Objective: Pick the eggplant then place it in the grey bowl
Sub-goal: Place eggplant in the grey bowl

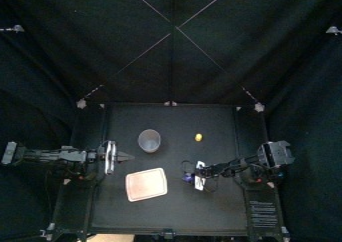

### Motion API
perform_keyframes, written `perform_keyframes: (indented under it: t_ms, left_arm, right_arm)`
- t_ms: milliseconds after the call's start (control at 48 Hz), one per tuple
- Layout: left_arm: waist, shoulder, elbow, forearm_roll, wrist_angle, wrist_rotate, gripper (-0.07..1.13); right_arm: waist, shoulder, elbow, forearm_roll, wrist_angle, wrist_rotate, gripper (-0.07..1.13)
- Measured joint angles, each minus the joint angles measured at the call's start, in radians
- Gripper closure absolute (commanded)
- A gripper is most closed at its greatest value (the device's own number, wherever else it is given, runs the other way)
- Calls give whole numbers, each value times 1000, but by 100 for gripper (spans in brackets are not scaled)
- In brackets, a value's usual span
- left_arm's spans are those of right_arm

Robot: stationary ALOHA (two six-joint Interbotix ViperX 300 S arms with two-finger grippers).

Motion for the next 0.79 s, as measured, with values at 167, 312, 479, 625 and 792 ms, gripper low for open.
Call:
perform_keyframes:
  t_ms: [167, 312, 479, 625, 792]
  left_arm:
    - [0, 0, 0, 0, -2, 2, 109]
    - [0, 0, 0, 0, 0, 2, 109]
    - [0, 0, -2, 0, -2, 0, 109]
    - [0, 0, 0, 0, -2, 2, 109]
    - [0, 0, 0, 0, 0, 2, 109]
  right_arm:
    - [-15, 0, -32, -23, -2, -5, 57]
    - [-98, -9, -115, -98, -2, -5, 57]
    - [-206, -32, -252, -202, -2, -5, 57]
    - [-288, -21, -382, -256, -12, -3, 57]
    - [-357, 64, -497, -262, -92, 0, 57]
